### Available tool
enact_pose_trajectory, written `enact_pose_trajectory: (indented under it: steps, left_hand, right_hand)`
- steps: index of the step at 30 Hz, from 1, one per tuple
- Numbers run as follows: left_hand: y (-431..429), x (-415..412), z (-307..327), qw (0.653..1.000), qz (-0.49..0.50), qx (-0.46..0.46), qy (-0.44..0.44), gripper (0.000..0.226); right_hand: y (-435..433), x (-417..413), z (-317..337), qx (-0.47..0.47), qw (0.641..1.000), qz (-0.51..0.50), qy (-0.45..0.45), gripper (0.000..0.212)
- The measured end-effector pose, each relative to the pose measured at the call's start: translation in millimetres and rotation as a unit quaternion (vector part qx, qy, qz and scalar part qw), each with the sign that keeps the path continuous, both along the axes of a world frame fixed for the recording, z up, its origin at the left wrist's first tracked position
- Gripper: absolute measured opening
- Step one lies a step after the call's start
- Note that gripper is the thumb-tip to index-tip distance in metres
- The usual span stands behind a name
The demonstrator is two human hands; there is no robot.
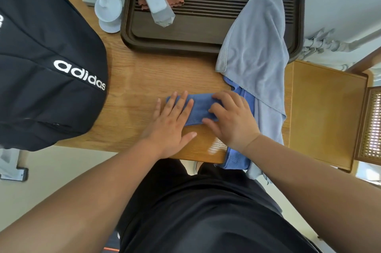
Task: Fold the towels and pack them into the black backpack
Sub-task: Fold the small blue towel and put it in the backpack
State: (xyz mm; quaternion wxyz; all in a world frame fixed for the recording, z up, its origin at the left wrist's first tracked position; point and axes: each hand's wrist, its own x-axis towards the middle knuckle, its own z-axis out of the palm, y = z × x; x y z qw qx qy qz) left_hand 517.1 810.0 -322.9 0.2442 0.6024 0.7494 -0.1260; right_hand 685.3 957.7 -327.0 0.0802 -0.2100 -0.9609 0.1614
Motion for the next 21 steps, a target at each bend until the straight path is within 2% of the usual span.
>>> enact_pose_trajectory:
  steps: [2, 5, 7, 13, 17, 21]
  left_hand:
    - [1, -3, -2, 1.000, -0.009, 0.000, 0.003, 0.086]
    - [-2, -5, -4, 1.000, -0.009, 0.000, -0.008, 0.084]
    - [-3, -3, -6, 1.000, 0.006, -0.002, -0.029, 0.084]
    - [1, -1, -2, 0.995, 0.059, -0.009, -0.083, 0.076]
    - [8, -2, 17, 0.975, 0.164, 0.031, -0.146, 0.074]
    - [11, 2, 35, 0.977, 0.184, -0.002, -0.105, 0.075]
  right_hand:
    - [-1, -20, 6, -0.004, 0.999, -0.021, -0.034, 0.042]
    - [-2, -35, -2, 0.005, 0.983, -0.010, -0.185, 0.066]
    - [-1, -34, -11, 0.005, 0.970, -0.005, -0.242, 0.068]
    - [4, -35, -10, 0.002, 0.972, 0.016, -0.235, 0.071]
    - [1, -28, 7, 0.000, 0.978, 0.011, -0.208, 0.071]
    - [0, -24, 25, -0.092, 0.971, 0.044, -0.217, 0.044]
